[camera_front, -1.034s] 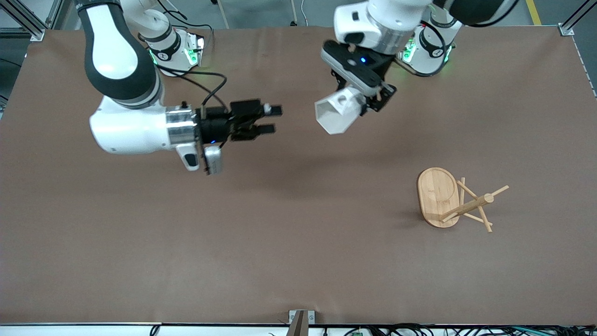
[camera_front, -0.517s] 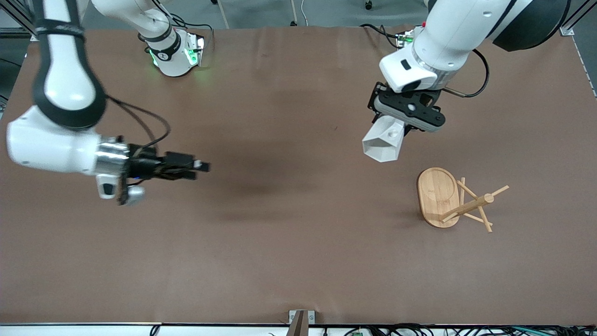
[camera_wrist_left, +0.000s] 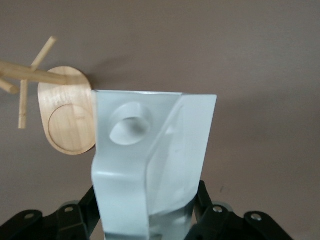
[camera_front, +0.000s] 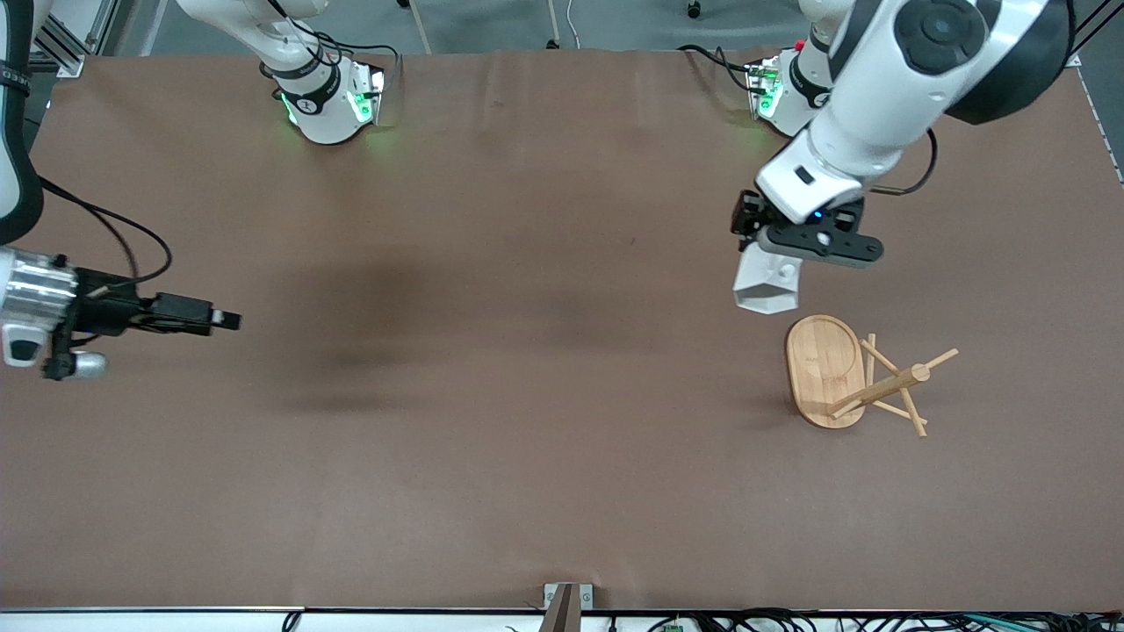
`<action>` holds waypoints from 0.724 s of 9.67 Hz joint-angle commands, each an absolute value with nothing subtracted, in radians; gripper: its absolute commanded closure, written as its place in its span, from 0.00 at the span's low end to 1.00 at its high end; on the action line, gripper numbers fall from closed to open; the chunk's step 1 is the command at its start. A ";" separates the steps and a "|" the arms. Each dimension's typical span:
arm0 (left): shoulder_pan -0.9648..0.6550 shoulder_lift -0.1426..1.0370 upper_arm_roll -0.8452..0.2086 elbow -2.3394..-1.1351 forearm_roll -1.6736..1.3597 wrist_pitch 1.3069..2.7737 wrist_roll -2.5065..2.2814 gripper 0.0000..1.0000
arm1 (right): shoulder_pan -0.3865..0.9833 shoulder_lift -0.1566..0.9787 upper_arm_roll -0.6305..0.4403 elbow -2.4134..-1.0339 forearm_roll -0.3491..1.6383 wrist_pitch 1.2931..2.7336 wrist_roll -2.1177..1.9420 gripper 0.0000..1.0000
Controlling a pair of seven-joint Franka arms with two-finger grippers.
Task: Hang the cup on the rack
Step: 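Move the cup with the left gripper over the wooden stand's peg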
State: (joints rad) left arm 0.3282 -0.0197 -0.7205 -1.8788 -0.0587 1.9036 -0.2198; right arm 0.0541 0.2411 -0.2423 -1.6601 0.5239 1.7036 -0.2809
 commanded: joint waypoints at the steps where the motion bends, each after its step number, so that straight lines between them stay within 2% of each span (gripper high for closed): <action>1: 0.348 0.004 -0.727 -1.919 -0.069 1.930 -0.210 0.99 | 0.069 0.201 -0.219 -1.588 0.286 1.704 -0.262 0.00; 4: 0.368 0.009 -0.727 -1.916 -0.064 1.928 -0.201 0.99 | 0.068 0.155 -0.222 -1.485 0.092 1.697 -0.261 0.00; 6: 0.368 0.017 -0.727 -1.911 -0.064 1.927 -0.201 0.99 | 0.060 0.153 -0.229 -1.413 0.069 1.680 -0.262 0.00; 7: 0.368 0.012 -0.727 -1.905 -0.064 1.919 -0.199 0.99 | 0.054 0.150 -0.230 -1.378 0.069 1.622 -0.268 0.00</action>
State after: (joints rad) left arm 0.3599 0.0054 -0.7189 -1.8881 -0.0597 1.9103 -0.2152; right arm 0.0650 0.1533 -0.2352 -1.4162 0.0912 1.6730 -0.2759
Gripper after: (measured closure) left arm 0.256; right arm 0.000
